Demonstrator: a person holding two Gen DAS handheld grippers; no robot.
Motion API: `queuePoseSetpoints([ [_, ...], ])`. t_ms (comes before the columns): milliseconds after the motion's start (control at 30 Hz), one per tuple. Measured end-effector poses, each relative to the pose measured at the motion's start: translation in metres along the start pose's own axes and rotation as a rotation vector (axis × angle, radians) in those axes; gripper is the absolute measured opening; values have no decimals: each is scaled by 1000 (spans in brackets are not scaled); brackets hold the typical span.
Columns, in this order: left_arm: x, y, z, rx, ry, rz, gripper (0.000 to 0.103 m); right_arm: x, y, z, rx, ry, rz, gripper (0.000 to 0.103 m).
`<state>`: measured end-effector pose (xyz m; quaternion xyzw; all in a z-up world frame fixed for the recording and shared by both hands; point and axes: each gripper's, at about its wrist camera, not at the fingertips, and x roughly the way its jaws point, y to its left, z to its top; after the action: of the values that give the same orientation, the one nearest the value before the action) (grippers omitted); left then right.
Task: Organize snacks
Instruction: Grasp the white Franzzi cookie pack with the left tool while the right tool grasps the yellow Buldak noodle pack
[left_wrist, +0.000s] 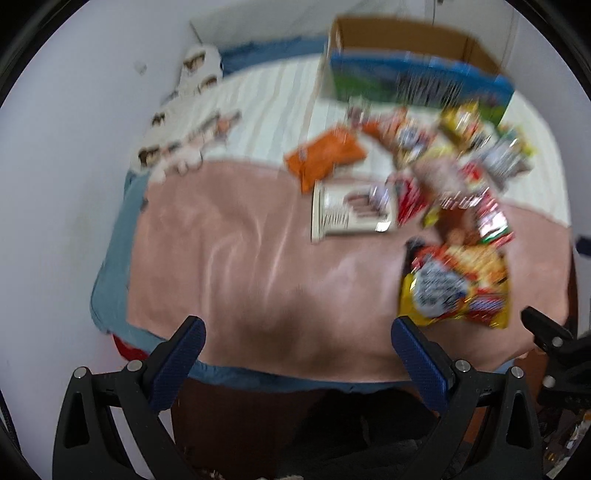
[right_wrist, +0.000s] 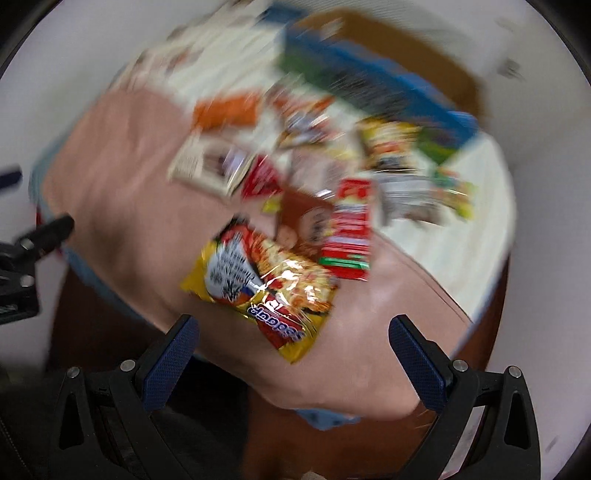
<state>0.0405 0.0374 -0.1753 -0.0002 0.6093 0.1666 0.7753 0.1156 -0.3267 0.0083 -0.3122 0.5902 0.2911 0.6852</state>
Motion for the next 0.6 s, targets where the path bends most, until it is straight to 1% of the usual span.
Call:
queuePoseSetpoints([
  [67, 25, -5, -7, 5, 48, 28, 103, 41, 14, 11, -133, 60, 15, 103],
  [100, 36, -7, -10, 4, 67, 32, 103, 55, 20, 14, -180, 72, 20, 103],
  [133, 44, -9, -12, 1, 78, 39, 103, 75, 30, 19, -257, 93, 19, 103],
  [200, 62, -12, -16, 2, 105, 48, 103, 103, 43, 25, -373, 137, 26, 103],
  [233, 67, -14, -18, 1, 106, 54, 103, 111, 47, 26, -410, 151, 31, 103],
  [300, 78, -18, -20, 19, 111, 76, 103, 138, 60, 26, -519, 208, 46, 103],
  [367, 85, -22, -23, 45, 108, 94, 103, 155, 68, 25, -584, 235, 31, 103],
  [433, 89, -25, -24, 84, 99, 112, 103, 166, 72, 24, -613, 241, 22, 103],
  [533, 89, -29, -20, 152, 68, 135, 103, 169, 70, 26, -562, 218, 32, 97],
  [600, 86, -31, -12, 214, 32, 141, 103, 162, 58, 24, -490, 193, 49, 90],
])
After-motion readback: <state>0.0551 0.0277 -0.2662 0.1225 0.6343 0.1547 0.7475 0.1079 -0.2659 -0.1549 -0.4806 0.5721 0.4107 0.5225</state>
